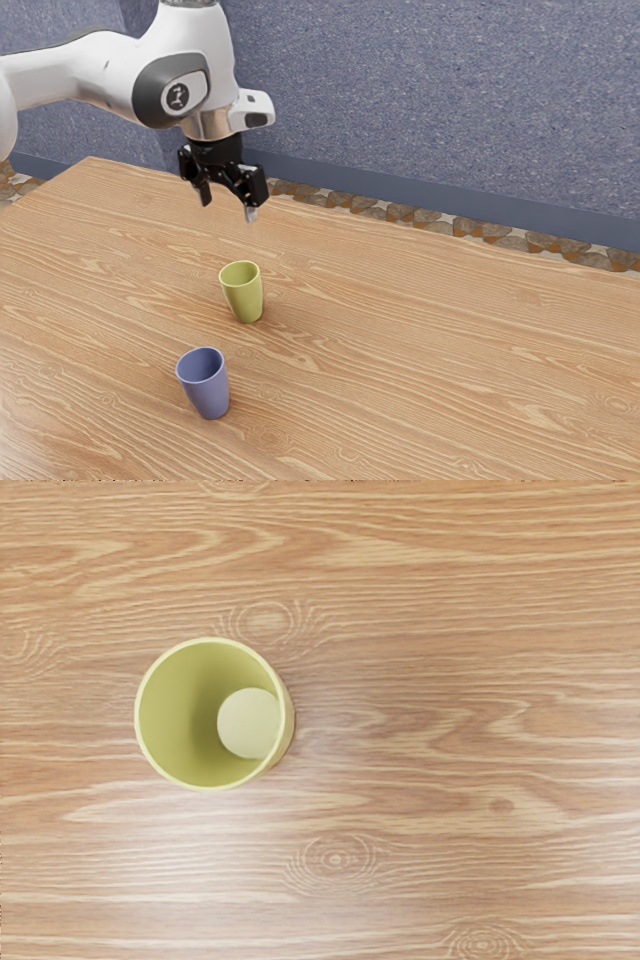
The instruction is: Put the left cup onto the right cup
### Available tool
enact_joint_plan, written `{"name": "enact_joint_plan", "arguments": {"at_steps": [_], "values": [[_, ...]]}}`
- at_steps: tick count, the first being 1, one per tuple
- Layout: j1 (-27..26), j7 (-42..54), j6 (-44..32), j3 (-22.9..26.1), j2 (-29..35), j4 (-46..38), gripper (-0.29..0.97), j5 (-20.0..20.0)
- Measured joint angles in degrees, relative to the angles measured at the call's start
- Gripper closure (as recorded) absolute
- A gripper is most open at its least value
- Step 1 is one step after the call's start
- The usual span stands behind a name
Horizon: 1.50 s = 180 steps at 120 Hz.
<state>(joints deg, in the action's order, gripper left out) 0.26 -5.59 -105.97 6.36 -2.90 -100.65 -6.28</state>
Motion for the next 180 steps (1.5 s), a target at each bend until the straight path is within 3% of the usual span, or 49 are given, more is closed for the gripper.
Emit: {"name": "enact_joint_plan", "arguments": {"at_steps": [47, 104, 180], "values": [[1.98, -1.15, -1.03, -1.09, 1.2, -2.24, 0.0, -0.07], [0.4, -2.35, -3.41, -1.12, 1.44, -5.26, 0.0, 0.04], [1.29, -0.38, -9.11, -3.36, -3.93, -3.78, 0.0, -0.12]]}}
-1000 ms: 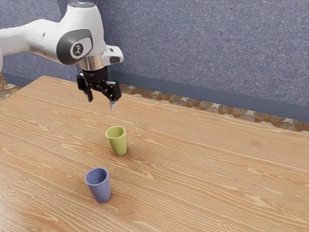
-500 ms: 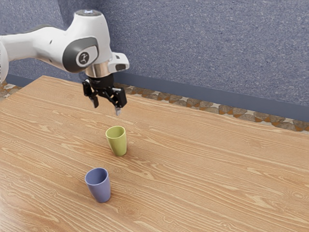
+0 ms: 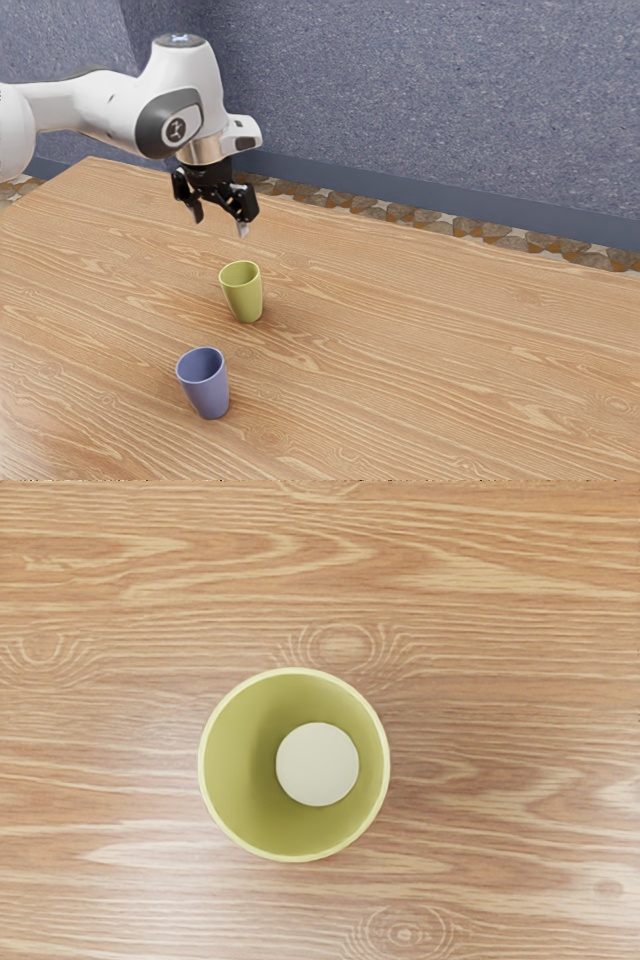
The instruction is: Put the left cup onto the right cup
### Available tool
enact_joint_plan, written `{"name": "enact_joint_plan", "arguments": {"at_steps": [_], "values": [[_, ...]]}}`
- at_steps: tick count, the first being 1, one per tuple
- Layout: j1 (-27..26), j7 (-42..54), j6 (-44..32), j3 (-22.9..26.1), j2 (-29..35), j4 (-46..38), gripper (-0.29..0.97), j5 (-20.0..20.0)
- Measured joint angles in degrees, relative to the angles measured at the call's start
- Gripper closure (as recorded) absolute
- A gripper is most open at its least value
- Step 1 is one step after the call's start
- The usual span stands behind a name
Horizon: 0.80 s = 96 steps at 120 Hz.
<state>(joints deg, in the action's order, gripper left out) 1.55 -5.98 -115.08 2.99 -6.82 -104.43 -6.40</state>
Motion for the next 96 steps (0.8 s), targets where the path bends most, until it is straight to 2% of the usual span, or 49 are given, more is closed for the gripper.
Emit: {"name": "enact_joint_plan", "arguments": {"at_steps": [96], "values": [[-0.1, 0.21, -1.66, 0.57, -0.9, -1.04, 0.0, 0.24]]}}
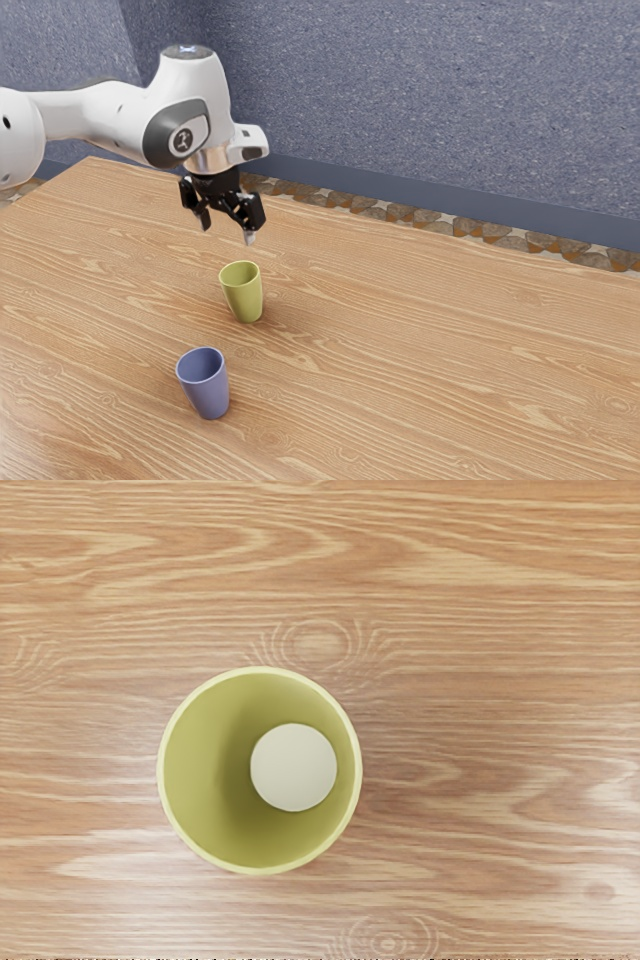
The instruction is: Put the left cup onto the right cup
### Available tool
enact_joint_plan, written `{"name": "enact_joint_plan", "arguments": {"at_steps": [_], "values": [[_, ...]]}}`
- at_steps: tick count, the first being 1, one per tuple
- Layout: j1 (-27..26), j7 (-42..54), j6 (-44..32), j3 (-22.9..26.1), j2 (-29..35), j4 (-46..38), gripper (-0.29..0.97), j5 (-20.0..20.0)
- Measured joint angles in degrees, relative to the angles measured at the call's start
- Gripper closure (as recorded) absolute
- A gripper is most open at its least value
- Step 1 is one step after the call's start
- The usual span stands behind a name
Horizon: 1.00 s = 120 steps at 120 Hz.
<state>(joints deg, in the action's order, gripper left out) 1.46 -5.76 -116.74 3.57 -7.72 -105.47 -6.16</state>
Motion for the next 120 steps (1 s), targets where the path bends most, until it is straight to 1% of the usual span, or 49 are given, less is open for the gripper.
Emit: {"name": "enact_joint_plan", "arguments": {"at_steps": [82, 120], "values": [[1.77, 0.01, -2.8, -2.08, -1.76, 0.5, 0.0, 0.21], [1.72, -0.38, -3.53, -1.42, -0.06, -2.41, 0.0, 0.39]]}}
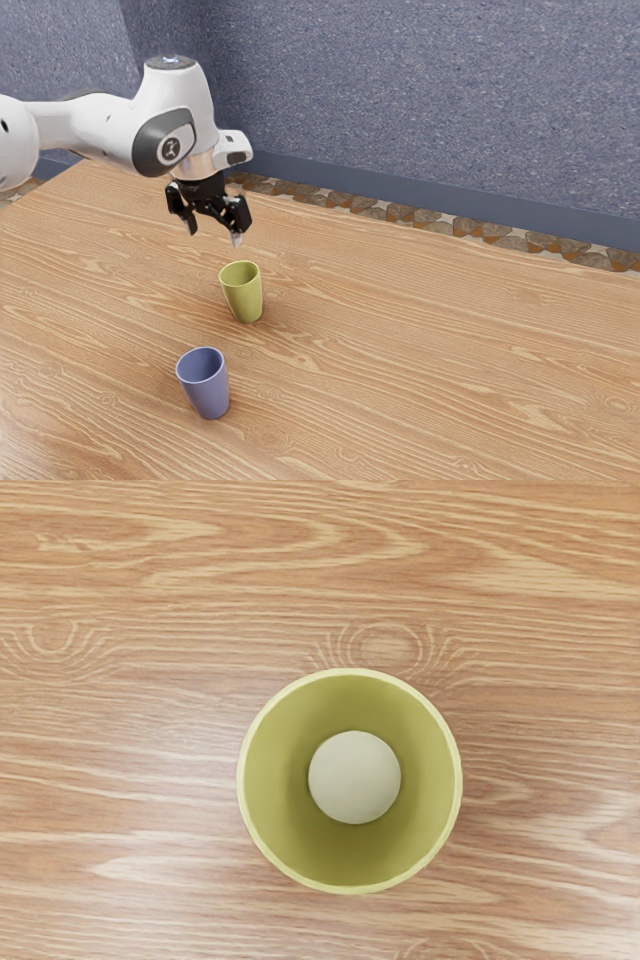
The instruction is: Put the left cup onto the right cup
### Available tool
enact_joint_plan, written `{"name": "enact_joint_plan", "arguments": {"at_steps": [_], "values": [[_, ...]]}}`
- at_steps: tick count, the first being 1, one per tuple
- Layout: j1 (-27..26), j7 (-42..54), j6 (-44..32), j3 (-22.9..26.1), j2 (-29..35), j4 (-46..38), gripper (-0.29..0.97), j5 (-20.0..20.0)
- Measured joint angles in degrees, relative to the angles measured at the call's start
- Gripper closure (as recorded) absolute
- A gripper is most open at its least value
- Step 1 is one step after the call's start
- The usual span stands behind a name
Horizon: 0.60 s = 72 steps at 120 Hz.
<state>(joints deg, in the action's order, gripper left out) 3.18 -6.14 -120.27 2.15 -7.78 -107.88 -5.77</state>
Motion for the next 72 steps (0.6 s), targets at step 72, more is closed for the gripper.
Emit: {"name": "enact_joint_plan", "arguments": {"at_steps": [72], "values": [[0.02, -3.74, -1.36, 1.97, 0.46, -1.54, 0.0, 0.05]]}}
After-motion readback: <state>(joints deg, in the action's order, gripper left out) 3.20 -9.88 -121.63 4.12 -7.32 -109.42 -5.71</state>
